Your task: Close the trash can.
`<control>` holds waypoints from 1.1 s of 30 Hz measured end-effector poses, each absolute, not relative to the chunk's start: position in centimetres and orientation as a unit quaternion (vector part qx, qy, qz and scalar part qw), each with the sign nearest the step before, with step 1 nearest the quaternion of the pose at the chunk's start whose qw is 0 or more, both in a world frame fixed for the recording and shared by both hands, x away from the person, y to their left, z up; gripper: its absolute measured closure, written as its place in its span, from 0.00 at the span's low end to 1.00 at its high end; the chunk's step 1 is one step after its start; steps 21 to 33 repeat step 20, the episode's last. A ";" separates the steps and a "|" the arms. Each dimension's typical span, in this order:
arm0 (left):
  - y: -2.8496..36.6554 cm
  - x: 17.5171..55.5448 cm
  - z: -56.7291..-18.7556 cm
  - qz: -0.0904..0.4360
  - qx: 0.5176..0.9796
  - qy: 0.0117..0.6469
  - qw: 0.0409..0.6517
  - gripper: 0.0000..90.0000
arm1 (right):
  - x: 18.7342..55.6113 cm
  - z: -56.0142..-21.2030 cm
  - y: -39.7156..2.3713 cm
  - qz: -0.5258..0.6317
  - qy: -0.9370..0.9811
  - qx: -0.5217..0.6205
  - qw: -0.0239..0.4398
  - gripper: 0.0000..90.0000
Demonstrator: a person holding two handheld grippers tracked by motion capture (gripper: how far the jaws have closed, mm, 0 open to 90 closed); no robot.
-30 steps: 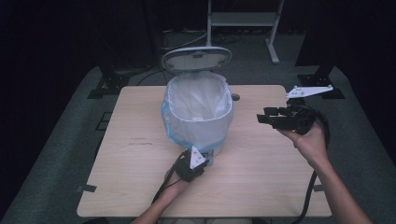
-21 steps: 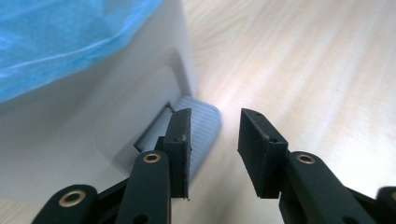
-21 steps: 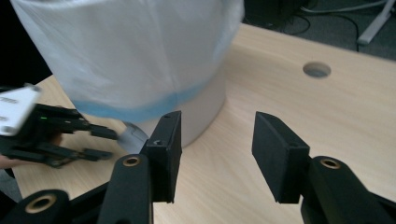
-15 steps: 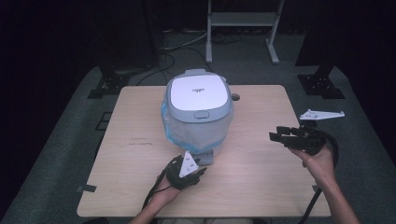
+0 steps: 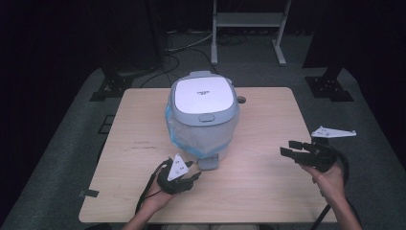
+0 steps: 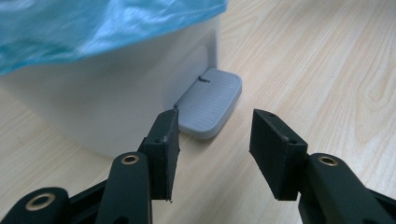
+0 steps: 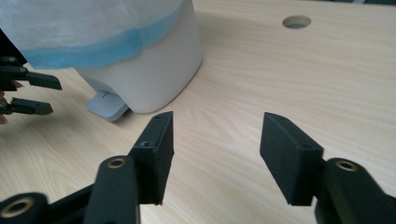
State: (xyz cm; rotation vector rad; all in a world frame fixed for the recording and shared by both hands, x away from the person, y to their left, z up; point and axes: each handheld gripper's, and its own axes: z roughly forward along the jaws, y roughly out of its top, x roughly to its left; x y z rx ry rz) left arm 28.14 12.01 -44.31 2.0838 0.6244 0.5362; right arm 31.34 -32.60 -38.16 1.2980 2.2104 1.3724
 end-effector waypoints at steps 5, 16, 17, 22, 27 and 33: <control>13.4 28.0 -44.1 0.220 0.835 0.257 0.434 0.57 | 30.8 -39.8 -33.1 0.465 0.753 0.452 0.113 0.45; 16.6 27.6 -43.6 0.231 0.811 0.289 0.452 0.49 | 28.8 -41.7 -34.1 0.468 0.744 0.463 0.115 0.39; 16.9 27.5 -43.6 0.230 0.811 0.290 0.453 0.48 | 28.6 -41.8 -34.2 0.469 0.742 0.464 0.116 0.38; 17.5 27.3 -43.8 0.230 0.807 0.293 0.458 0.47 | 28.1 -41.9 -34.3 0.477 0.735 0.465 0.123 0.35; 17.5 27.3 -43.8 0.230 0.807 0.293 0.458 0.47 | 28.1 -41.9 -34.3 0.477 0.735 0.465 0.123 0.35; 17.5 27.3 -43.8 0.230 0.807 0.293 0.458 0.47 | 28.1 -41.9 -34.3 0.477 0.735 0.465 0.123 0.35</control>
